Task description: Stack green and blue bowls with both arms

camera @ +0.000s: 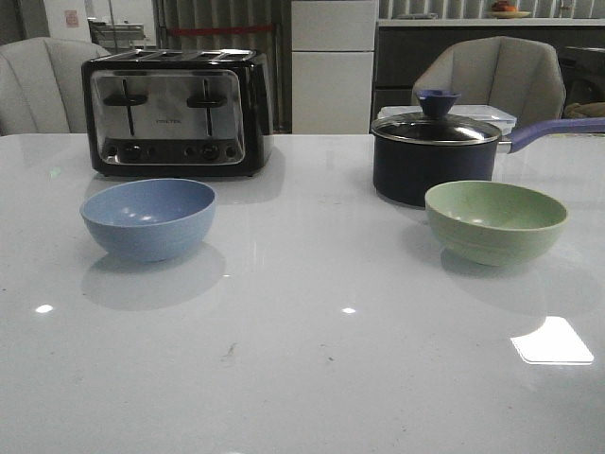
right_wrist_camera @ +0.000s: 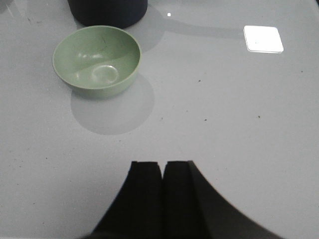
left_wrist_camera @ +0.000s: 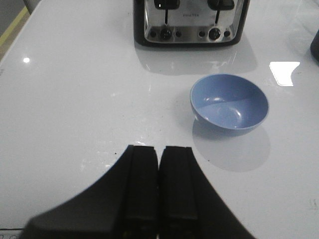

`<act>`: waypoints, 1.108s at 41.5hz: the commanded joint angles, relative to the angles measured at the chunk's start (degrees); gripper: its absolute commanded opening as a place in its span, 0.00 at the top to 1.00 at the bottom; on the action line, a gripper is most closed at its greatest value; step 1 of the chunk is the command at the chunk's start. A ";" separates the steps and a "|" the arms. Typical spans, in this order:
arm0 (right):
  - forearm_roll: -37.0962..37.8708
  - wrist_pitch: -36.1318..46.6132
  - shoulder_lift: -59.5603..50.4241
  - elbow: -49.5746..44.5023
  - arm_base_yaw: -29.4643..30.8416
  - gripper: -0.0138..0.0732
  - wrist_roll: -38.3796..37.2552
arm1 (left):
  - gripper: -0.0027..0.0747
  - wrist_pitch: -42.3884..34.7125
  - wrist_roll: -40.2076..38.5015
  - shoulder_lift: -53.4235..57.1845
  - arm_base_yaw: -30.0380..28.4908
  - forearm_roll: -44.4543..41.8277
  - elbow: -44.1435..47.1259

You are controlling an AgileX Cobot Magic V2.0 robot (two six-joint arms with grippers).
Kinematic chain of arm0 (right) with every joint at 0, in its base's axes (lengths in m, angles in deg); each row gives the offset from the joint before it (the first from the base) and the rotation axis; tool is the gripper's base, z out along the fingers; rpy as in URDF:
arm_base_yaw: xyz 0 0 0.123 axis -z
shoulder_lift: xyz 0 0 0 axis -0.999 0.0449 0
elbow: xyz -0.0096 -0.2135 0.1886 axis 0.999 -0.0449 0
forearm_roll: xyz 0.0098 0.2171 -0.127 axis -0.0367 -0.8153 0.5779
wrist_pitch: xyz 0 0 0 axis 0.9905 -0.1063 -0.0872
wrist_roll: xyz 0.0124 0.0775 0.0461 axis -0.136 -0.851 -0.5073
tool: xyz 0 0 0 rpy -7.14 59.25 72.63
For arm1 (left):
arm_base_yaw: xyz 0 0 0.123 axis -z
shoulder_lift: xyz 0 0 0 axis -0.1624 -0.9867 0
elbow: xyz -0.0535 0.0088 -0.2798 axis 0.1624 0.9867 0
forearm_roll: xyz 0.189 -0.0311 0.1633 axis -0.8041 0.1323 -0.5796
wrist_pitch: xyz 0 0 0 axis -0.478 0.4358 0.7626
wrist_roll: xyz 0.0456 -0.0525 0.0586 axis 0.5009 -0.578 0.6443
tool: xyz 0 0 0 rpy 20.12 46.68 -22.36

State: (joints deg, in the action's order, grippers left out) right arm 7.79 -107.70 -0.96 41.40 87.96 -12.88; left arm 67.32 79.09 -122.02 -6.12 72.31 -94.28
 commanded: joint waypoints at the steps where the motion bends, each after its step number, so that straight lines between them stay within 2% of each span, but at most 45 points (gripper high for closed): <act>1: 0.60 3.63 2.81 2.09 0.31 0.78 0.41 | 0.85 -4.21 -0.34 -2.58 0.36 0.35 -1.54; 5: 0.60 3.70 5.63 2.09 0.31 0.77 0.41 | 0.85 -4.21 -0.34 -4.81 0.36 0.35 -1.54; 8: 0.60 3.70 7.79 2.15 0.31 0.70 0.41 | 0.82 -4.21 -0.34 -5.92 0.36 0.35 -1.54; 9: 0.60 3.76 8.48 2.15 0.31 0.64 0.41 | 0.80 -4.21 -0.34 -6.26 0.36 0.35 -1.54; 13: 0.60 3.83 11.80 2.19 0.31 0.40 0.41 | 0.61 -4.35 -0.13 -7.22 0.36 0.35 -1.54; 15: 0.38 3.89 13.89 2.49 0.31 0.30 0.41 | 0.48 -4.61 -0.13 -7.57 0.36 0.25 -1.54; 18: -0.83 3.57 17.26 3.81 0.31 0.22 0.41 | 0.34 -5.25 -0.13 -7.99 0.36 0.25 -1.54; 21: -1.65 3.01 21.13 6.12 0.31 0.22 0.41 | 0.29 -5.86 -0.13 -8.12 0.36 0.25 -1.54; 46: -8.64 0.15 58.22 34.92 0.31 0.22 0.46 | 0.31 -6.14 -0.13 -8.24 0.36 0.35 -1.54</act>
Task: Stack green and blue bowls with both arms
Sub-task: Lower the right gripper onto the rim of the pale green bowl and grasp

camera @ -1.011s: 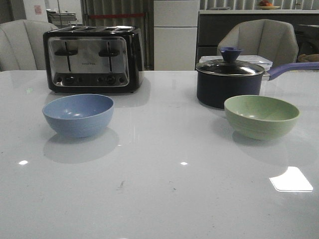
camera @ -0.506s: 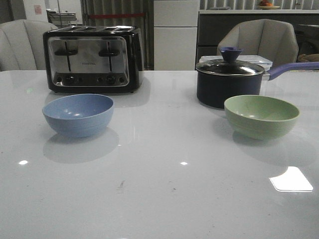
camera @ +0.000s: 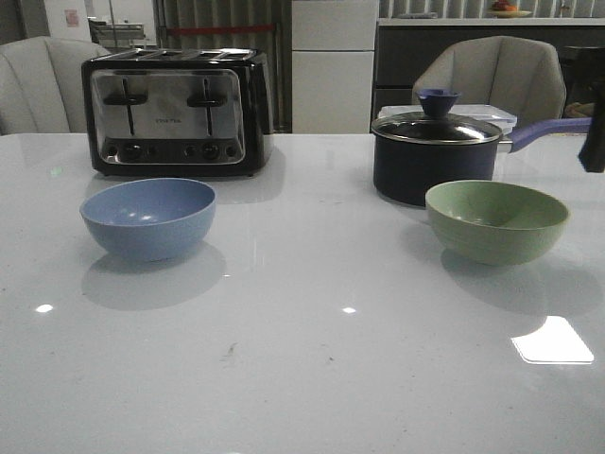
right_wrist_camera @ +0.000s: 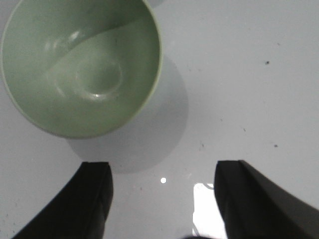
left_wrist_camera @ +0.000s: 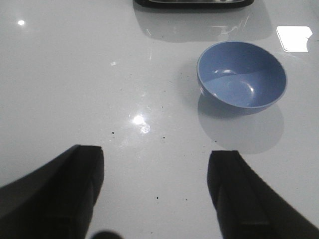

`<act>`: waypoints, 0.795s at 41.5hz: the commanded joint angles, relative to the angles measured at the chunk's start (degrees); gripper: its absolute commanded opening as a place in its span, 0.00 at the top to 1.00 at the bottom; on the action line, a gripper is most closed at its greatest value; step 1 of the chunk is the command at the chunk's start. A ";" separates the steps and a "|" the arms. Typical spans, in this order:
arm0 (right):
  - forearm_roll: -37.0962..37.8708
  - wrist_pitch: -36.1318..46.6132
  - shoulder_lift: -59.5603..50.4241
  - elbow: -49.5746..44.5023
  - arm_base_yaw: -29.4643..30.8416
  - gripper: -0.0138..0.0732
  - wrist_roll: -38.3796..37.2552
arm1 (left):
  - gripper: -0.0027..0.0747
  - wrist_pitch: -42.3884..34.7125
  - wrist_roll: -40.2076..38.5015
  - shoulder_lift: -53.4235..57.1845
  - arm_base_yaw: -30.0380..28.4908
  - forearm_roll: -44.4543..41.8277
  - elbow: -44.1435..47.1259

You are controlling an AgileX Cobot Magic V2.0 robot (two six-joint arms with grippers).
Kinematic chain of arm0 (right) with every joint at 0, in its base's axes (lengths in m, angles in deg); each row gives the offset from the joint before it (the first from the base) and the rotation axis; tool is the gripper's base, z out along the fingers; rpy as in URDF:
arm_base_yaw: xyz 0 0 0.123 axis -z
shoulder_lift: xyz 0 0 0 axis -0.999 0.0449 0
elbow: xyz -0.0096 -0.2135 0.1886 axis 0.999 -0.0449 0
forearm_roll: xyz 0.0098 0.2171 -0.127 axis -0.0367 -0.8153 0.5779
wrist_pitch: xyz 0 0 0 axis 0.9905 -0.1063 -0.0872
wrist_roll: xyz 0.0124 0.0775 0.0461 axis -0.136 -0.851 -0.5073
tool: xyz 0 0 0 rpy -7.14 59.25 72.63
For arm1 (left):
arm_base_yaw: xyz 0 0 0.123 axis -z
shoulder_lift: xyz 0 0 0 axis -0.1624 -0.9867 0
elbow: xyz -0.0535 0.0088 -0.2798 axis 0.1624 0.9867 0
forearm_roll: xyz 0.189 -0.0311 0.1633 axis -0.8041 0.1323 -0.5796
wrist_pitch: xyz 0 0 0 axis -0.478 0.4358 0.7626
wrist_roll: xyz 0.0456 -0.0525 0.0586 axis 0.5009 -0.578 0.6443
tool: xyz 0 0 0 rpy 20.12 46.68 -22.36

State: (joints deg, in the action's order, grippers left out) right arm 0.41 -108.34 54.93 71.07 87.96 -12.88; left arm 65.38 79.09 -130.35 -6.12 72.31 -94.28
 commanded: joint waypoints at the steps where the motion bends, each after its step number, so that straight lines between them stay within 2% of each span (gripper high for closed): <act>1: -1.43 0.58 3.94 6.63 0.31 0.22 0.46 | 0.31 -4.20 -0.13 0.09 0.36 0.35 -1.54; 18: -1.49 -1.72 20.98 20.79 0.31 0.24 0.58 | 0.31 -4.20 -0.13 0.09 0.36 0.35 -1.54; 21: -1.49 -2.66 22.24 22.20 0.31 0.32 0.95 | 0.31 -4.20 -0.13 0.09 0.36 0.35 -1.54; 28: -1.49 -4.61 22.86 23.14 0.31 0.60 1.31 | 0.31 -4.20 -0.13 0.09 0.36 0.35 -1.54; 33: -1.35 -5.21 22.86 23.14 0.31 0.71 1.39 | 0.31 -4.20 -0.13 0.09 0.36 0.35 -1.54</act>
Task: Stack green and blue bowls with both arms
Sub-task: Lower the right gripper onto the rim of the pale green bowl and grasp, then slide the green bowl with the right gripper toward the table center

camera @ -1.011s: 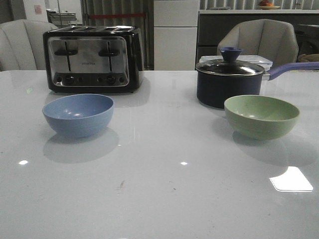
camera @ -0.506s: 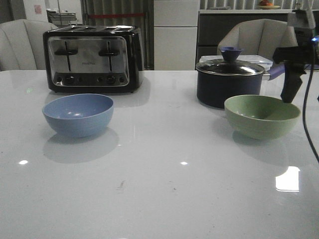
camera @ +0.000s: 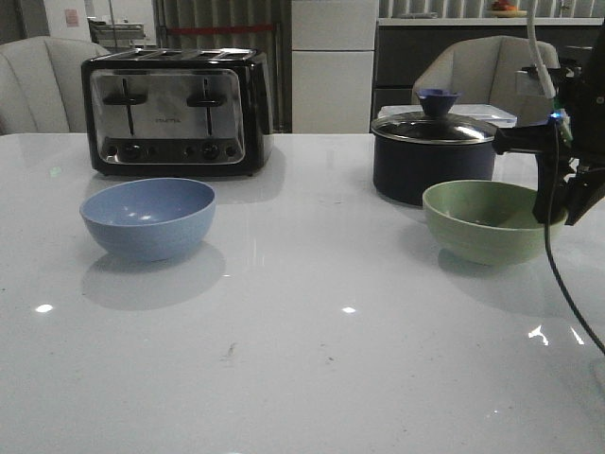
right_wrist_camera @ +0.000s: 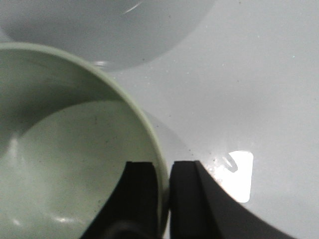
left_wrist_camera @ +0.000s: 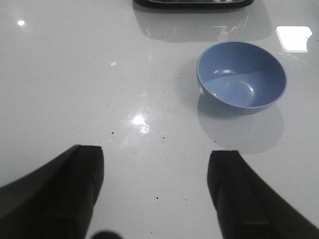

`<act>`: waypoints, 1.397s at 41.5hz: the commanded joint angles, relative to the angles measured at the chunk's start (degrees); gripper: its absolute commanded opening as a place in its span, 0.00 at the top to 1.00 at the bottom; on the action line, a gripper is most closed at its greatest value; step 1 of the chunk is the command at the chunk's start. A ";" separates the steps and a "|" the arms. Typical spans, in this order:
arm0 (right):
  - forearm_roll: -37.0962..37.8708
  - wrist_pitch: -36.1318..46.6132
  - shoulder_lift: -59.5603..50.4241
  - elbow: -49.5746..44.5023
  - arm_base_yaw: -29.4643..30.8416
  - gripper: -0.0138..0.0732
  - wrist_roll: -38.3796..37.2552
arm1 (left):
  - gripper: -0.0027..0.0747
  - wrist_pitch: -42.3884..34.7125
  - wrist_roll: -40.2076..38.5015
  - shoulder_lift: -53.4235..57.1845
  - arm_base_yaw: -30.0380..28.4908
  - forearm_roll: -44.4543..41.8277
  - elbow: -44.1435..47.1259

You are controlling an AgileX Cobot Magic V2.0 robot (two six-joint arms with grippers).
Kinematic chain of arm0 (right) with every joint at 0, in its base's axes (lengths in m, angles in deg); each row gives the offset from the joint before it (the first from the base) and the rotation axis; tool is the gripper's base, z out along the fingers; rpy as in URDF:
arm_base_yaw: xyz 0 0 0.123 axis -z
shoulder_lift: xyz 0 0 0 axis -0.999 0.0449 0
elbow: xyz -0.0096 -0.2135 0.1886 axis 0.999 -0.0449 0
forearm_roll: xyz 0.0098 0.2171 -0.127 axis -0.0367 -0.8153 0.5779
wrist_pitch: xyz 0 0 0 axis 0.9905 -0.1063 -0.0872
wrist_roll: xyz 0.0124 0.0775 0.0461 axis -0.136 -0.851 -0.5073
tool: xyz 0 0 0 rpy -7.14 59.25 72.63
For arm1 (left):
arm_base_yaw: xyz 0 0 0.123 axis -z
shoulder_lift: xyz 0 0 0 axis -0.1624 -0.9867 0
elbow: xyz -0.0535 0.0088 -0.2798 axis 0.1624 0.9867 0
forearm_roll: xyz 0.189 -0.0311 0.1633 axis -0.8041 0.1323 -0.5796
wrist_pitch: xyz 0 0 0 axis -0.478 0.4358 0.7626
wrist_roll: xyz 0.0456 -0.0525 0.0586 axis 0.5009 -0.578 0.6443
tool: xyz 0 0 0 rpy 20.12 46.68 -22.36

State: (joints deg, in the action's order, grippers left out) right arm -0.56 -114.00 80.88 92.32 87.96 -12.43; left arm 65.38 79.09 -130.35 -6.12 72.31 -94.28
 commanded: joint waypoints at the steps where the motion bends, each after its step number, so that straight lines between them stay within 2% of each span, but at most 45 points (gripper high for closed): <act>1: -0.32 0.37 -3.09 1.89 0.31 0.74 0.93 | 0.31 -4.20 -0.13 0.09 0.36 0.35 -1.54; 4: -0.09 0.14 -3.21 1.89 0.31 0.78 1.15 | 0.31 -4.20 -0.13 0.09 0.36 0.35 -1.54; 17: -0.09 -4.28 -10.33 1.71 -2.63 0.78 5.91 | 0.31 -4.20 -0.13 0.09 0.36 0.35 -1.54; 31: -0.14 -2.85 -21.20 -5.64 -16.92 0.78 7.53 | 0.31 -4.20 -0.13 0.09 0.36 0.35 -1.54; 44: -2.30 4.11 -18.40 -11.76 -27.17 0.78 7.53 | 0.31 -4.31 -0.13 0.09 0.36 0.35 -1.54; 55: -4.03 8.16 -12.31 -11.92 -28.38 0.78 7.53 | 0.31 -4.31 -0.13 0.09 0.36 0.35 -1.54; 58: -4.03 8.82 -11.23 -11.87 -28.38 0.73 7.53 | 0.31 -4.31 -0.13 0.09 0.36 0.35 -1.54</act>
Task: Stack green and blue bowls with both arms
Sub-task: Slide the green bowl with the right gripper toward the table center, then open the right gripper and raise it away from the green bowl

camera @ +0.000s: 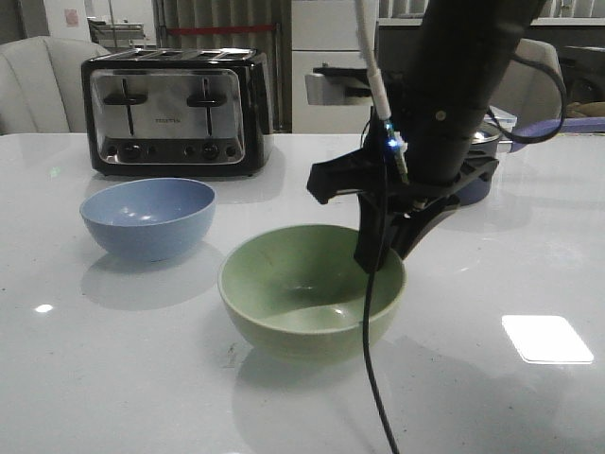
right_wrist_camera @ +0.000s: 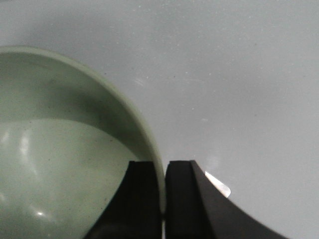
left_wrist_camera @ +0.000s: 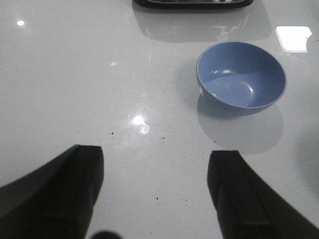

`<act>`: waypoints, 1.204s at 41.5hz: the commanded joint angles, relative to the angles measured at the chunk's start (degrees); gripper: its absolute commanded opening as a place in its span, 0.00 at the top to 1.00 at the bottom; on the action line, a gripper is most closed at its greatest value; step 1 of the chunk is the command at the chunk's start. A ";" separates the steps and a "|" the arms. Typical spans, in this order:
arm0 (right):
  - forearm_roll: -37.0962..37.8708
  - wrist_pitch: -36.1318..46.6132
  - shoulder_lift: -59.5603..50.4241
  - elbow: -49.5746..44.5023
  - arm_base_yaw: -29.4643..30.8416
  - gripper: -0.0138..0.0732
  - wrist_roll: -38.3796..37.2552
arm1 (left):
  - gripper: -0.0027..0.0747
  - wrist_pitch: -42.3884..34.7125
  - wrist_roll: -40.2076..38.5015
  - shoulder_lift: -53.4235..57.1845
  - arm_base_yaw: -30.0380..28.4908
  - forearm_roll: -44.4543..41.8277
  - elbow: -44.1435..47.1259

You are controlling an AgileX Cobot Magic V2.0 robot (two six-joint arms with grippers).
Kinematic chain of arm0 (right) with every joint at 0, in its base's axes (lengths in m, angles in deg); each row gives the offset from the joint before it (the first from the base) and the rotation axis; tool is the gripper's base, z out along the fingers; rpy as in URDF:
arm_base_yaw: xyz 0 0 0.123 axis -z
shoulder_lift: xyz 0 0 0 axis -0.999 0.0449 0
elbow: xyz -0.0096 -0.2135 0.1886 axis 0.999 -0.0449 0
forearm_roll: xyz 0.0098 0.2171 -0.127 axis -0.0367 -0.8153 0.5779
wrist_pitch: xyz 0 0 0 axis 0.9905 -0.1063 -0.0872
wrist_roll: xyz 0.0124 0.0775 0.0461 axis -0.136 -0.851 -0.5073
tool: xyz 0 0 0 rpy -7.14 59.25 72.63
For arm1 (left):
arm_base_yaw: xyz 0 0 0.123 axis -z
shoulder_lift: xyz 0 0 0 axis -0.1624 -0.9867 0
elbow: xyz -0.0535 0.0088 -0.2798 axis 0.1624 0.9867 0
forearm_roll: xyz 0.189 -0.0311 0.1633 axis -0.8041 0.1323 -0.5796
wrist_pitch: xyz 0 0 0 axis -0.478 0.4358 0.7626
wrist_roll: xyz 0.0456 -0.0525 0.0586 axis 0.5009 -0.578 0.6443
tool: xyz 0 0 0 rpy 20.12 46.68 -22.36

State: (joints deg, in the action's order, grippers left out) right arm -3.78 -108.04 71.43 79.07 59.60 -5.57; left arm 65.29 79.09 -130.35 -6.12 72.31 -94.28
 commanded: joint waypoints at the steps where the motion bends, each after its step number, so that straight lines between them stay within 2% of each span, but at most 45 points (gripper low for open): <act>1: -0.76 3.05 -1.55 1.37 -0.02 0.69 0.67 | 0.31 -4.22 -0.13 0.09 0.36 0.35 -1.54; 7: -0.61 4.52 -0.90 1.42 -0.02 0.42 0.67 | 0.31 -4.22 -0.13 0.09 0.36 0.35 -1.54; 11: -0.02 5.67 -1.89 1.55 0.04 0.33 0.67 | 0.31 -4.22 -0.13 0.09 0.36 0.35 -1.54; 20: 0.21 7.20 -10.44 -0.45 -0.15 0.35 1.36 | 0.31 -4.22 -0.13 0.09 0.36 0.35 -1.54; 30: 0.40 9.11 -28.36 -11.61 -2.50 0.35 7.33 | 0.31 -4.11 -0.13 0.09 0.36 0.62 -1.54; 41: 0.34 7.28 -46.06 -23.48 -2.70 0.35 7.33 | 0.31 -2.68 0.27 0.09 0.36 0.74 -1.82; 50: 0.34 5.58 -53.90 -29.18 -2.70 0.35 7.33 | 0.31 -0.97 1.57 -1.33 0.36 0.74 -4.76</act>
State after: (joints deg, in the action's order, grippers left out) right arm -3.49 -105.19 20.31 49.63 56.98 0.98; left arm 67.08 80.40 -130.64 -6.12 72.46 -95.65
